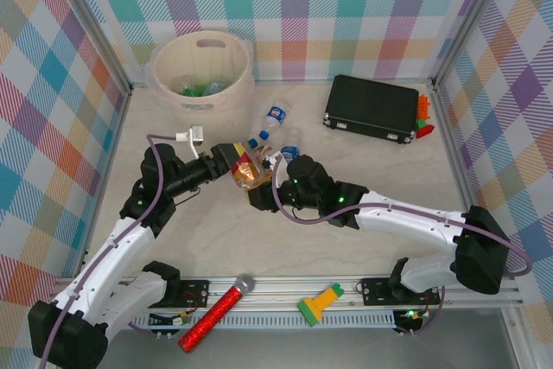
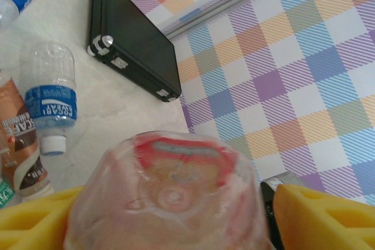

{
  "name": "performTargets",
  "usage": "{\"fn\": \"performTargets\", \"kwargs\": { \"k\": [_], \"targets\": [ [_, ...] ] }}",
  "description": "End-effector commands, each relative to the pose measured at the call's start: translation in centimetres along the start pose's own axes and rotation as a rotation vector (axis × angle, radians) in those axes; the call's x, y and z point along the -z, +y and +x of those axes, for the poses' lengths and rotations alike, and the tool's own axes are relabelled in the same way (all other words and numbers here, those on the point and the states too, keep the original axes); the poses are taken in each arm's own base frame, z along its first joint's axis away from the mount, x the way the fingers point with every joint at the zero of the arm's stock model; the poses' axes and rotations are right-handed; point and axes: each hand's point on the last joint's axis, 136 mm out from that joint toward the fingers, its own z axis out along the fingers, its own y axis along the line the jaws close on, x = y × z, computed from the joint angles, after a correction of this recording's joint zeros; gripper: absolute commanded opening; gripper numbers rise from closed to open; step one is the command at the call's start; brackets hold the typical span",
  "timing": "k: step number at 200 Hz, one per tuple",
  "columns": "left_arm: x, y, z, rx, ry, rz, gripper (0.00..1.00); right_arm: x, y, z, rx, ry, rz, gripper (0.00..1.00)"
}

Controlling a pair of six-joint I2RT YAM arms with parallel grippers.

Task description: Put the plastic bottles in the bin

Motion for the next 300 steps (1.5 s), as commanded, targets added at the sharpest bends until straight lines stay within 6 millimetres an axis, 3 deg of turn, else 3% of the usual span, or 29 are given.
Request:
{"fn": "performTargets", "kwargs": {
  "k": [1,29,50,82,120,152,185,249,300],
  "targets": [
    [0.0,-1.4,0.2,-0.042,0.014,0.059,0.69,1.1,2.2,-2.5,0.016,-0.066,-0.068,0.36],
    [0.2,-2.1,0.1,-0.063,0.012,0.062,0.58,1.2,2.2,-2.6,0.021,-0.065,-0.064,0.38],
    [0.5,-2.5,-0.2,-0.084,0.009,0.047,0.55,1.5,2.2,-2.7,0.027,-0.071,-0.056,0.5],
    [1.1,-2.9,-1.0,-0.124,-0.014,0.001,0.55,2.6,1.5,-3.4,0.036,-0.106,-0.005,1.0],
    [2.1,-3.0,-3.0,-0.197,-0.066,-0.117,0.53,5.1,1.3,-4.1,0.066,-0.157,0.031,0.99],
    [3.1,-3.5,-5.8,-0.29,-0.121,-0.257,0.51,7.6,1.1,-4.7,0.096,-0.211,0.061,0.99],
    [4.0,-4.6,-10.1,-0.42,-0.217,-0.397,0.51,10.1,0.7,-5.0,0.113,-0.272,0.091,0.99],
    [3.9,-7.1,-19.0,-0.605,-0.431,-0.589,0.51,12.8,0.6,-5.1,0.128,-0.316,0.107,0.99],
    [3.1,-6.2,-26.1,-0.664,-0.616,-0.765,0.5,13.7,0.5,-5.3,0.137,-0.336,0.121,0.99]
  ]
}}
